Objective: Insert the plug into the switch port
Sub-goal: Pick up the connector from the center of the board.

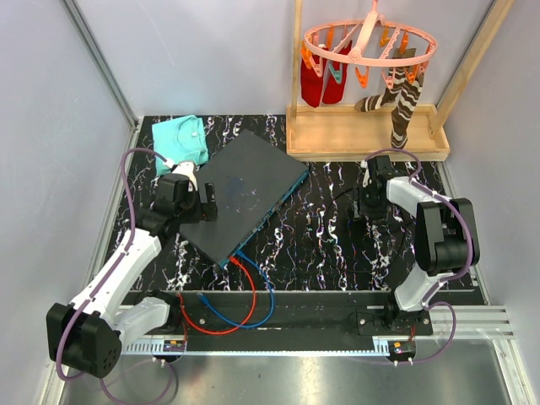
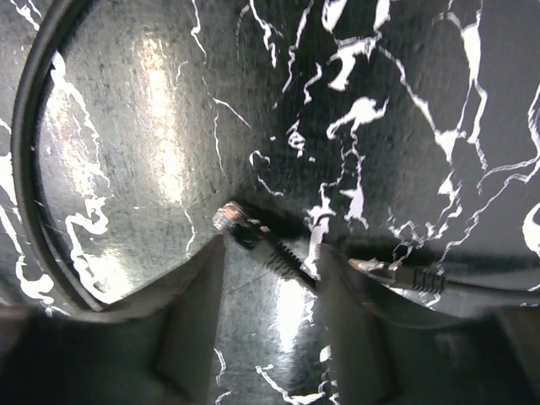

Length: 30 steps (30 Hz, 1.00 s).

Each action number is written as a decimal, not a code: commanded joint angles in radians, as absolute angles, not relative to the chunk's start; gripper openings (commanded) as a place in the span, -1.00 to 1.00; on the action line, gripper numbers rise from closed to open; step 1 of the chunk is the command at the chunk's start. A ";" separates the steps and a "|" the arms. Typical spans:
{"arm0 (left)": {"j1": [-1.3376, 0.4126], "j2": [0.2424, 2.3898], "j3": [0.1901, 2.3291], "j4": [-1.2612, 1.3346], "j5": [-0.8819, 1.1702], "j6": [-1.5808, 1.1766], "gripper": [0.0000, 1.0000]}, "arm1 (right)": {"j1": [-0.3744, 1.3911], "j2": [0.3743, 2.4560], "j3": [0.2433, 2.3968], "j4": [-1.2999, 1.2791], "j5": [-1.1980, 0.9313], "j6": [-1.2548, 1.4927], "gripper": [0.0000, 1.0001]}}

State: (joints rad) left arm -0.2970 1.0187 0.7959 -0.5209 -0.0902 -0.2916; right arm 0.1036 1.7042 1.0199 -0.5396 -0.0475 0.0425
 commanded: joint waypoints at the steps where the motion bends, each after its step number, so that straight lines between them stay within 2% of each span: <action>1: -0.302 1.022 0.807 -0.469 -0.101 -0.284 0.97 | 0.101 1.675 1.034 -0.574 -0.069 0.095 -0.03; 5: -0.304 1.019 0.804 -0.471 -0.100 -0.284 0.98 | 0.101 1.692 1.035 -0.578 -0.098 0.110 -0.36; 7: -0.304 1.017 0.802 -0.469 -0.103 -0.284 0.98 | 0.103 1.698 1.034 -0.578 -0.141 0.121 -0.60; 16: -0.302 1.028 0.801 -0.465 -0.071 -0.308 0.98 | 0.204 1.562 0.956 -0.476 -0.201 0.181 -1.00; 23: -0.304 1.032 0.821 -0.459 0.090 -0.405 0.98 | 0.327 1.438 0.882 -0.330 -0.255 0.212 -1.00; 30: -0.319 1.060 0.801 -0.324 0.336 -0.578 0.98 | 0.439 1.358 0.802 -0.082 -0.452 0.274 -1.00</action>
State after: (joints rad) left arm -0.3023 1.0355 0.7959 -0.4789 0.1410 -0.4522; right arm 0.4023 1.4101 0.8280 -0.2806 -0.3058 0.2234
